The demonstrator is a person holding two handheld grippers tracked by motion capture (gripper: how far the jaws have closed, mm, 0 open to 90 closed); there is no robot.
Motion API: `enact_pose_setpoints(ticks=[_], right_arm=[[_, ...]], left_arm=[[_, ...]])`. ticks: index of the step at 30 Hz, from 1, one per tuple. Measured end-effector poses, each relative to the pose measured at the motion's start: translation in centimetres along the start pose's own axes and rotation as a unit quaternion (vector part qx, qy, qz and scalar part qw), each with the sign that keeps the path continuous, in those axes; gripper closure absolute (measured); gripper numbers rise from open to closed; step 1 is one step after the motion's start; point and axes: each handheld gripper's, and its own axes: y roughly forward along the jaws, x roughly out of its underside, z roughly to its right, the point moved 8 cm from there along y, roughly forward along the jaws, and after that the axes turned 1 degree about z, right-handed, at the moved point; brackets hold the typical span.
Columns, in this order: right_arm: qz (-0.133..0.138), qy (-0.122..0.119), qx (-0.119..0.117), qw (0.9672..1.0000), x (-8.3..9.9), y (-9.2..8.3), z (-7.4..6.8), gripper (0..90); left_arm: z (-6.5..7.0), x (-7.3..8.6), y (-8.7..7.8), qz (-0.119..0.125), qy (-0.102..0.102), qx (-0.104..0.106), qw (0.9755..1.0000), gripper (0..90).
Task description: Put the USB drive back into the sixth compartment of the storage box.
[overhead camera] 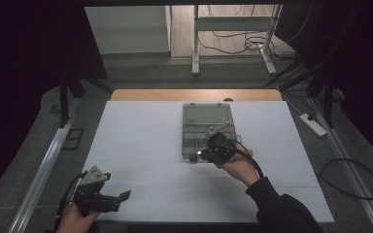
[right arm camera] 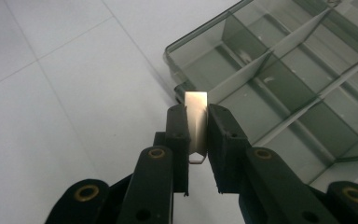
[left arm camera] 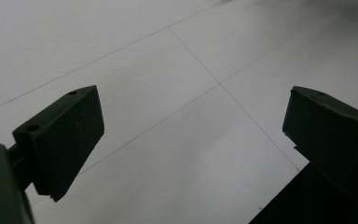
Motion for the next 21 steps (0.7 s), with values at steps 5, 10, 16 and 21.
enact_pose_setpoints(ticks=[5, 10, 16, 21], right_arm=[[0.001, 0.000, 0.008, 1.0000, -0.4, 0.3, 0.5, 78.2], [0.003, 0.003, 0.014, 0.9999, -0.7, 0.5, 1.0, 78.2], [0.006, 0.008, 0.021, 0.9997, -1.0, 0.9, 1.8, 78.2], [0.004, 0.011, 0.029, 0.9995, -1.1, 1.3, 2.4, 78.2]], left_arm=[[0.0, 0.0, 0.0, 0.000, 0.000, 0.000, 1.0000, 5.1], [0.0, 0.0, 0.0, 0.000, 0.000, 0.000, 1.0000, 5.1], [0.0, 0.0, 0.0, 0.000, 0.000, 0.000, 1.0000, 5.1], [0.0, 0.0, 0.0, 0.000, 0.000, 0.000, 1.0000, 5.1]])
